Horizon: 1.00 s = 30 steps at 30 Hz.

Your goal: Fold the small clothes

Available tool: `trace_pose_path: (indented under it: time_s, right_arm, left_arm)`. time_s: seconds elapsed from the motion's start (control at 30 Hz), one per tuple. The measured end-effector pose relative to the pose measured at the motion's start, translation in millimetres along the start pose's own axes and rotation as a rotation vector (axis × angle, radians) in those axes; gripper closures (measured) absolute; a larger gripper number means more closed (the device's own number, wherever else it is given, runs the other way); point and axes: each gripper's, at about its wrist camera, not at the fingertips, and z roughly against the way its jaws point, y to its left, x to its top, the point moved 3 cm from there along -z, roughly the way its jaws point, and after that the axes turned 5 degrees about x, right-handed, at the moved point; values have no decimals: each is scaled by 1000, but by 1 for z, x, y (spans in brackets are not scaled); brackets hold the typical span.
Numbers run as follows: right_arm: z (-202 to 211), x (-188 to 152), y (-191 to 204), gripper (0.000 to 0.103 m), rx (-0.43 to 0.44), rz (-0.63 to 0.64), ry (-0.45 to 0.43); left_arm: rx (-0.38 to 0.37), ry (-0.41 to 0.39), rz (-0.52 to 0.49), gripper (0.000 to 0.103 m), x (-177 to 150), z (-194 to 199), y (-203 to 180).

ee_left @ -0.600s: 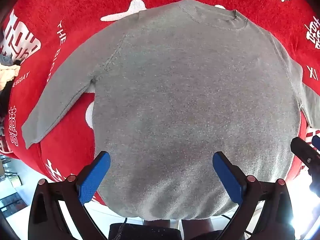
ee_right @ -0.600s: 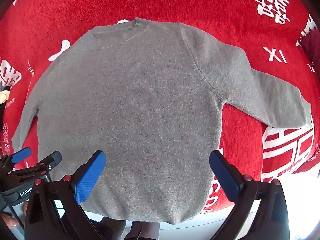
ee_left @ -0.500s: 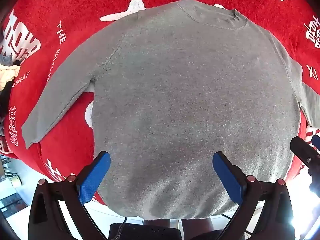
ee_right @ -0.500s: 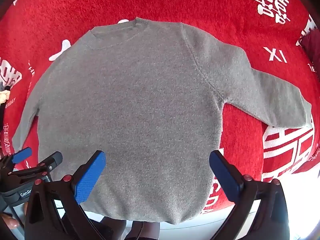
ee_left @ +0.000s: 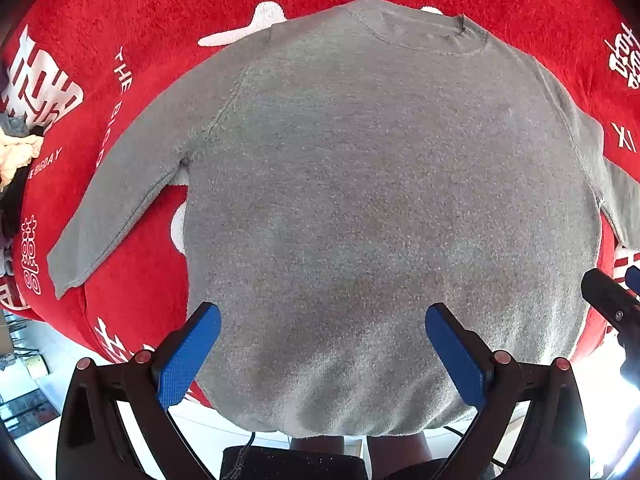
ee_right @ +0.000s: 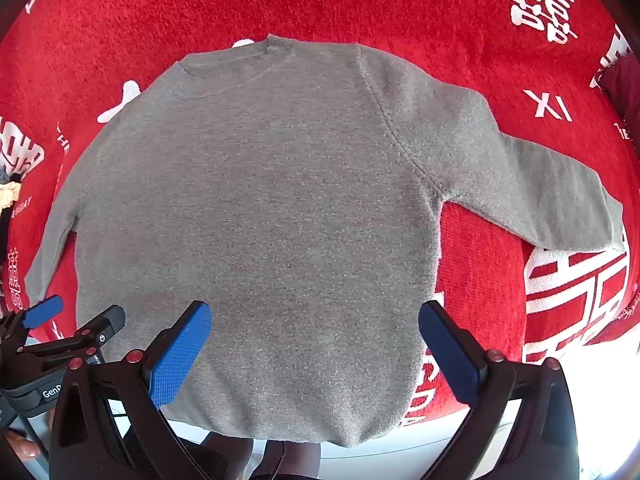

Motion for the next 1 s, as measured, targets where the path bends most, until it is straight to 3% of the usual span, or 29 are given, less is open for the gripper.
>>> trace_pose_path:
  time_s: [0.5,0.83,1.0]
  right_arm:
    - [1,2,0,0,-1,-1,2]
    - [-1,4,8,0,-13,12,3]
    - [-1,6,11,0,-29,22,-4]
  left_arm:
    - [-44,1,-7,0,3,1,0]
    - [-86,-66,4,0,10,7,6]
    - [-139,-23,14,0,7,6,8]
